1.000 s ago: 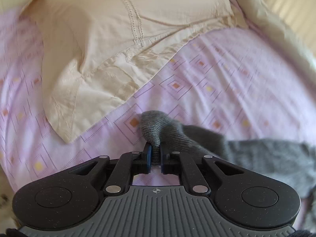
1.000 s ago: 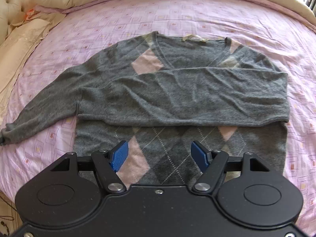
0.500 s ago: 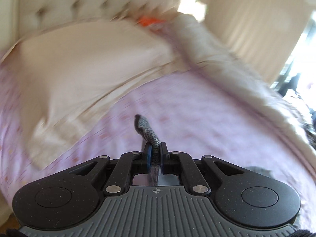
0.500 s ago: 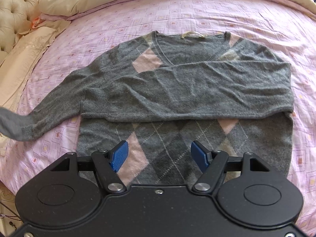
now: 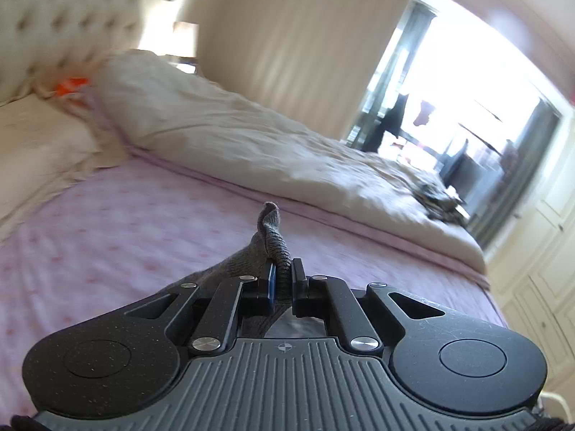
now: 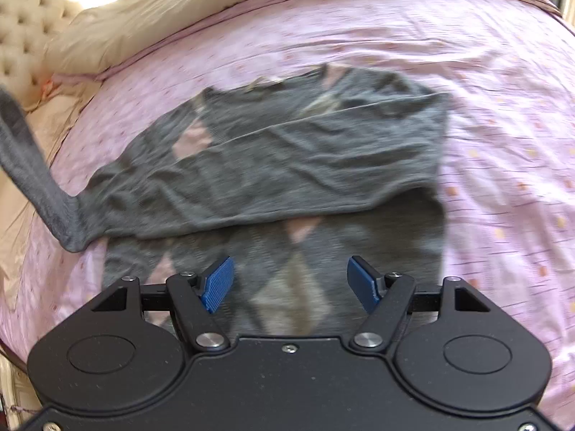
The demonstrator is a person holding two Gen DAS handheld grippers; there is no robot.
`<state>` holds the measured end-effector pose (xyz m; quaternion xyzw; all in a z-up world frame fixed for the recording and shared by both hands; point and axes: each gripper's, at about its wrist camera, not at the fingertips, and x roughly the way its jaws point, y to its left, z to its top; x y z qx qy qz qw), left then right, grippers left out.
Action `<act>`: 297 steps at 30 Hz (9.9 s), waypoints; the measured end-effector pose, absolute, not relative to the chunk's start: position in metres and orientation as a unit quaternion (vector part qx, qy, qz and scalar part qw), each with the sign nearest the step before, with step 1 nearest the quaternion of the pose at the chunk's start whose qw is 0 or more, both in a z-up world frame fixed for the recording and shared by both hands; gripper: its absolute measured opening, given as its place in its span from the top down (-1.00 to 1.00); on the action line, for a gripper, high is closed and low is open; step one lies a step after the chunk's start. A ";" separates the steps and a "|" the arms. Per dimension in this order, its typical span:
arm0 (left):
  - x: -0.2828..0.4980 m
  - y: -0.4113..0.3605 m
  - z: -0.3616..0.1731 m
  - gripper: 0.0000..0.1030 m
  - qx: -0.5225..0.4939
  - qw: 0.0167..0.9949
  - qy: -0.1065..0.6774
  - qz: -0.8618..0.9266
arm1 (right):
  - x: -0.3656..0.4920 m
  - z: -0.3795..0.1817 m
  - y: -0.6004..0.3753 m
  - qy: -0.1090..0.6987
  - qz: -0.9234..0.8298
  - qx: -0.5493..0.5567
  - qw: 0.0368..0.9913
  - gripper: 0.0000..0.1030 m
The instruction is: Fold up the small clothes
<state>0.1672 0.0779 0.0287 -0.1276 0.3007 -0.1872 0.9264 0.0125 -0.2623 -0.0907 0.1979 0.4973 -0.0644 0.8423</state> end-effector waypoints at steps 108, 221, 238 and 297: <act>0.207 0.089 -0.182 -0.26 0.035 0.852 0.523 -0.010 | 0.083 -0.126 -0.354 0.550 -0.193 0.190 0.790 0.49; -0.019 0.109 -0.202 -0.71 0.095 0.819 0.546 -0.149 | -0.199 -0.160 -0.236 0.537 -0.029 0.130 0.833 -0.64; -0.040 0.100 -0.186 -0.71 0.076 0.821 0.532 -0.190 | -0.195 -0.164 -0.237 0.528 0.028 0.195 0.826 -0.26; 0.009 0.119 -0.208 0.27 -0.017 0.822 0.543 -0.172 | -0.168 -0.169 -0.256 0.531 -0.037 0.241 0.812 0.73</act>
